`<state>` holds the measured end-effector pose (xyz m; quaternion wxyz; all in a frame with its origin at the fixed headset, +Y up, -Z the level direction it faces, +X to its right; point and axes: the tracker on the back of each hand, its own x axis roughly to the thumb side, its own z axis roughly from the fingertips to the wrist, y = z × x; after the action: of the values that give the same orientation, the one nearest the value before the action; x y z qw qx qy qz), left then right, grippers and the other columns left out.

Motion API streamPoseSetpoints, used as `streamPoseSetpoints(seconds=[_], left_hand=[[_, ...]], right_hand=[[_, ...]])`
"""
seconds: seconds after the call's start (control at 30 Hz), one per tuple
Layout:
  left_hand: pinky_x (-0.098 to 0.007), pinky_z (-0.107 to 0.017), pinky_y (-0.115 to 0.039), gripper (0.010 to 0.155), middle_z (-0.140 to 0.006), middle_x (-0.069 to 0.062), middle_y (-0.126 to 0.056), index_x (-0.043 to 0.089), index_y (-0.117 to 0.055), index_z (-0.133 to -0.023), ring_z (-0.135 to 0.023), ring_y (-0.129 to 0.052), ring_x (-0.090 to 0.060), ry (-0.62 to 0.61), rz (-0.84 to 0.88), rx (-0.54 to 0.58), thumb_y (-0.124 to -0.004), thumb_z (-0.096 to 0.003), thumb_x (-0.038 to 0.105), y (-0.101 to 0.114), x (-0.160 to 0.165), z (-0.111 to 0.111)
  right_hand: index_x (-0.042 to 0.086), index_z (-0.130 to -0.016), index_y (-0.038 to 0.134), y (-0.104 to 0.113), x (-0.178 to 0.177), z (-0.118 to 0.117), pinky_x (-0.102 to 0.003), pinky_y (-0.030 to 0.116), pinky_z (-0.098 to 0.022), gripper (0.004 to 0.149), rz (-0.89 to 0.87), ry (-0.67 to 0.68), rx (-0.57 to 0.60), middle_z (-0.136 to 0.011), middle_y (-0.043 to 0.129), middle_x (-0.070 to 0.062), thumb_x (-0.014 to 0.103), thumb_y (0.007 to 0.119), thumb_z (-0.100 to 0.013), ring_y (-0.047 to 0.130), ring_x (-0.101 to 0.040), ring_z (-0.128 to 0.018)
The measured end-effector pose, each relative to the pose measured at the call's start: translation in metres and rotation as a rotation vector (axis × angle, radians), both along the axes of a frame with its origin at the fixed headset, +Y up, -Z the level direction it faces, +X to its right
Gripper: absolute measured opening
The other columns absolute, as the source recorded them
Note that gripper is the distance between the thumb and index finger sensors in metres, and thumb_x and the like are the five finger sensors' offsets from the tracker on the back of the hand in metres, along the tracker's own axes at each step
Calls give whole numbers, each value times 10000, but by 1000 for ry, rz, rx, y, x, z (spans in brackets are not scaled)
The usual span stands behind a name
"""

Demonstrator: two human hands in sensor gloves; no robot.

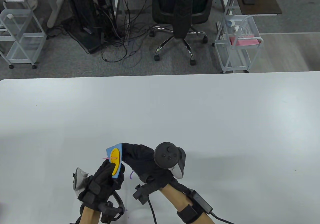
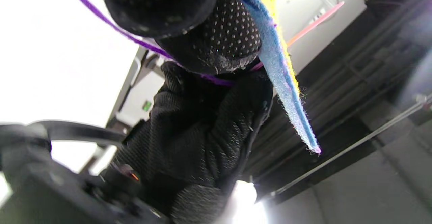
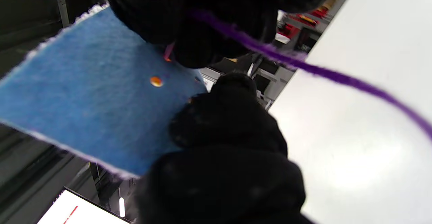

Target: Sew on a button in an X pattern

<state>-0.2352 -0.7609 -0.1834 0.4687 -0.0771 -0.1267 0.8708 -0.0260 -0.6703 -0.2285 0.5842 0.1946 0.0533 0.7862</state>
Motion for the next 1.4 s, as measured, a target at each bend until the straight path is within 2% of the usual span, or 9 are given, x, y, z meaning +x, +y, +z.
streamPoseSetpoints(seconds=[0.23,0.5,0.67,0.83,1.0,1.1,1.2,1.27,1.4], left_hand=[[-183,-225,-931,433,-691,-157,-923,-7,-616,-996,-357,-1043,-163,179,-299,63,-592,-600,168,12,-9,5],[-185,-215,-934,436,-675,-170,-931,-26,-630,-984,-340,-1049,-172,350,-552,96,-603,-591,161,19,-15,11],[-191,-201,-938,435,-669,-177,-934,-31,-640,-977,-332,-1049,-197,419,-710,132,-608,-586,157,22,-12,14],[-192,-196,-942,438,-667,-184,-937,-39,-644,-973,-331,-1058,-191,439,-846,182,-616,-583,157,26,-5,17],[-213,-212,-942,455,-688,-207,-922,-56,-622,-985,-353,-1056,-236,430,-908,187,-623,-587,166,24,1,17],[-298,-312,-925,555,-800,-286,-826,-57,-458,-1067,-487,-1021,-325,442,-968,171,-634,-597,182,22,2,16],[-509,-514,-811,658,-999,-396,-544,103,-242,-1117,-777,-813,-517,452,-1026,177,-644,-606,202,20,2,16],[-592,-584,-724,662,-1062,-412,-389,166,-218,-1115,-883,-651,-600,458,-1040,197,-642,-608,201,20,2,16],[-686,-631,-598,638,-1093,-418,-259,146,-249,-1120,-942,-419,-687,449,-1059,255,-627,-609,195,21,3,15]], right_hand=[[176,-956,705,-23,3,-5,-433,716,-517,436,-174,58,-252,-858,856,-105,263,708,-528,851,-294,-671],[107,-1067,496,-52,5,-3,-478,637,-577,602,-426,200,-478,-993,690,-198,441,570,-572,744,-372,-779],[94,-1081,436,-56,6,0,-486,631,-595,648,-387,172,-507,-1020,650,-204,441,637,-572,726,-376,-815],[109,-1062,474,-57,8,2,-467,679,-581,587,-281,90,-498,-999,699,-167,333,685,-562,780,-338,-801],[127,-1029,558,-69,12,1,-447,718,-554,508,-301,34,-561,-955,769,-135,271,692,-560,836,-304,-759],[132,-1018,575,-75,12,0,-440,724,-549,490,-318,32,-588,-946,781,-122,262,688,-560,845,-294,-752],[132,-1015,579,-78,11,1,-439,724,-547,484,-331,33,-605,-944,780,-124,257,687,-559,844,-298,-750],[133,-1013,579,-79,11,1,-439,725,-546,482,-331,31,-606,-944,780,-123,255,684,-558,843,-297,-751],[131,-1010,582,-81,11,1,-436,728,-540,479,-344,25,-620,-936,785,-126,252,681,-558,848,-294,-741]])
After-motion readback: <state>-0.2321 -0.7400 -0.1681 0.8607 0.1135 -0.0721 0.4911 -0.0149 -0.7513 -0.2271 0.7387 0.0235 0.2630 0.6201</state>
